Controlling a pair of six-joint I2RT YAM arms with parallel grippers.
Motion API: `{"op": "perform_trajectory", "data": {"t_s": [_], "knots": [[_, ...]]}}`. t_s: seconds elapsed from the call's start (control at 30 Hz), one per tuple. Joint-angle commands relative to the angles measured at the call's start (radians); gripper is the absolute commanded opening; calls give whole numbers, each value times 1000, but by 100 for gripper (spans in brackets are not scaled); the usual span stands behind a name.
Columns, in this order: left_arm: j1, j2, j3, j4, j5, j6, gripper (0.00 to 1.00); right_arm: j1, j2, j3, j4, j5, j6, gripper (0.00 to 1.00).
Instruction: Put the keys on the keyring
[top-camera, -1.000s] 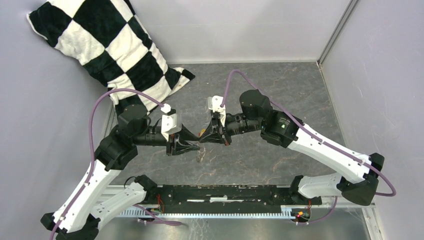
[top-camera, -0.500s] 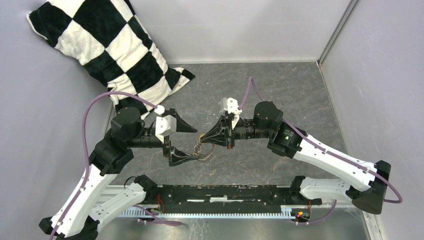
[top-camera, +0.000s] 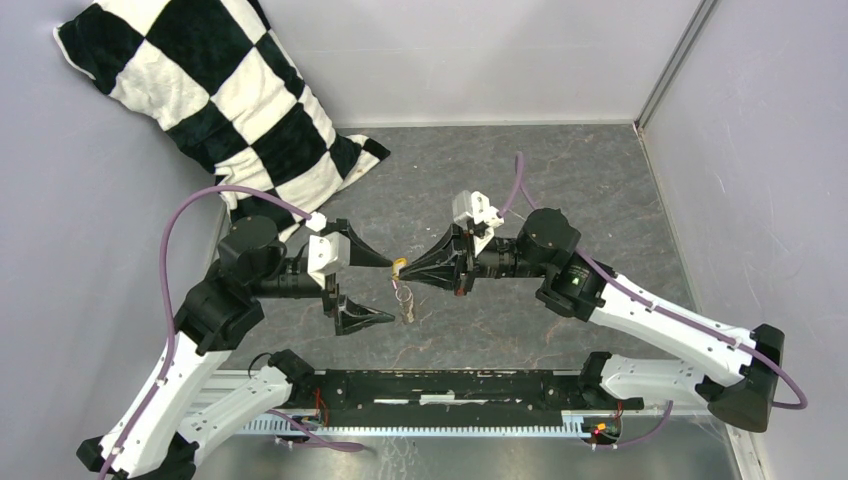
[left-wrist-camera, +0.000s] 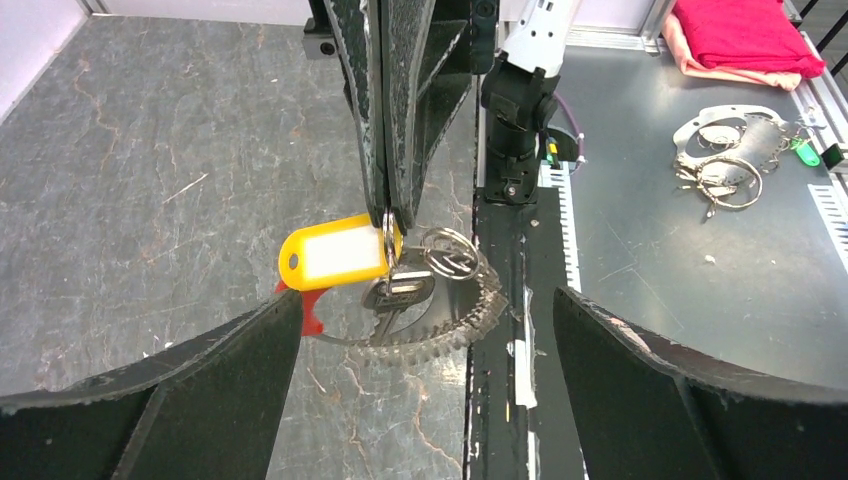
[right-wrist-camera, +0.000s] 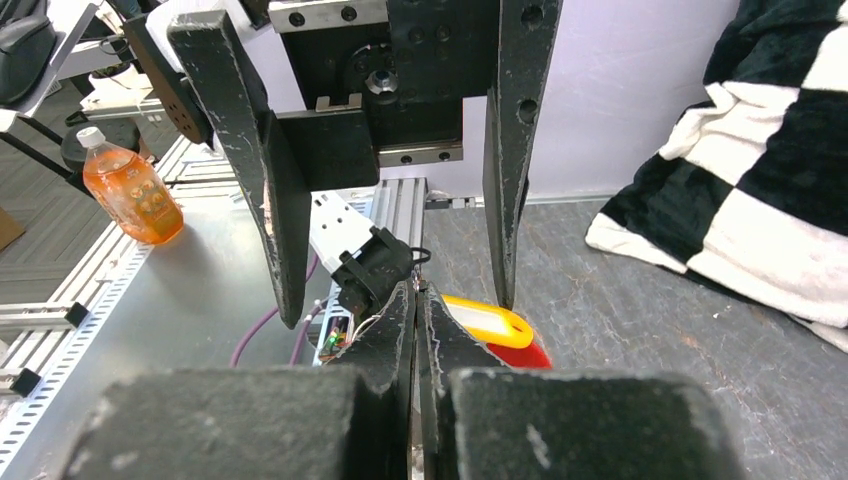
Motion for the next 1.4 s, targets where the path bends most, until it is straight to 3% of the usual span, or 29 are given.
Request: {"op": "perform_trajectory", "data": {"t_s": [0.0,1.1,1.37], "knots": [[-3,-10,28,-8,-30,14,100,-2,-36,-4,79,21,15,1],[-3,-48,6,-30,-87,46,100,-5,-88,-68,175,44,46,1],[-3,-53,11,-105,-18,139,88,-13,-95,-90,229,2,89,1]]}}
